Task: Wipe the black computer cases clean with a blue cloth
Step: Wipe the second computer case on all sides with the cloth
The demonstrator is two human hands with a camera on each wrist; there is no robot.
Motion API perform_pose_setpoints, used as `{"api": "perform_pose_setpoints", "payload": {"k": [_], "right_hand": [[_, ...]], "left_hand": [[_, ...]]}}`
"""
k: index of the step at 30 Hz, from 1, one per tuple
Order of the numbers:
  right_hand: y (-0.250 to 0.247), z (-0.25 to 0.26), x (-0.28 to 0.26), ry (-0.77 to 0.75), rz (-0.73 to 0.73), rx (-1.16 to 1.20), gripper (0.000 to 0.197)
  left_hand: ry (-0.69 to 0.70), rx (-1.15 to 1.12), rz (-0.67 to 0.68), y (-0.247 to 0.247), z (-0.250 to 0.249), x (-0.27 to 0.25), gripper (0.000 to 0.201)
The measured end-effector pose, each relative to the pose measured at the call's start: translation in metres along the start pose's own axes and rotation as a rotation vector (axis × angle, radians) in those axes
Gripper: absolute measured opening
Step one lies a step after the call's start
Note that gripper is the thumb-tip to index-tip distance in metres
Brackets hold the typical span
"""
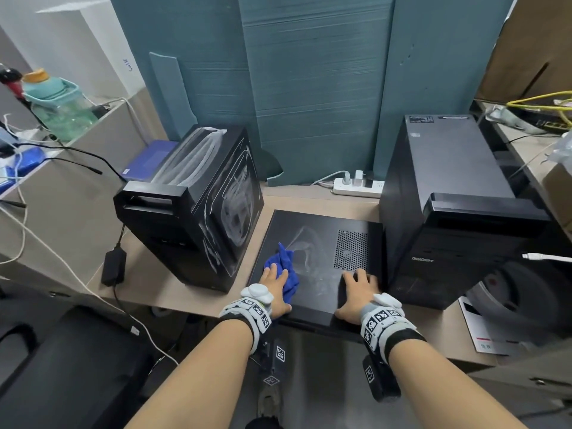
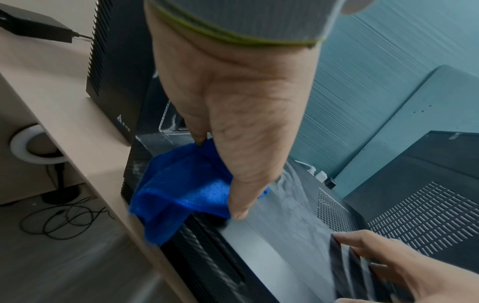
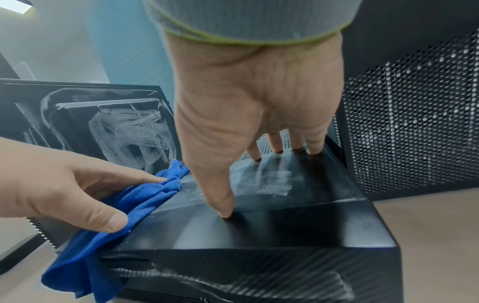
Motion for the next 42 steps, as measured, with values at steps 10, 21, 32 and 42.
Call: {"api": "perform_pose_setpoints", "payload": {"k": [10, 21, 32, 42], "right_hand": [[-0.002, -0.001, 0.010, -0.004, 0.093, -0.032, 0.114], [-0.012, 0.008, 0.044, 0.030, 0.223, -0.074, 0.136], [-0.021, 0.014, 0.062, 0.088, 0.259, -0.100, 0.168], [-0.026, 0.017, 0.070, 0.093, 0.266, -0.059, 0.169]], "left_hand": [[-0.088, 0.023, -0.009, 0.017, 0.002, 0.016, 0.085], [0.388, 0.131, -0.028, 0.033, -0.057, 0.032, 0.065], [0.009, -0.042, -0.193, -0.012, 0.037, 0.081, 0.076], [0.436, 0.166, -0.273, 0.006, -0.030, 0.078, 0.084]]}}
Point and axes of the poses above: each hand's wrist, its own x-axis towards the middle knuckle, its own y-axis out of the palm, z = x × y, the point moved 6 cm from there along x, towards the middle knuckle, and after that the axes turned 3 degrees about x, right-handed, at the moved point
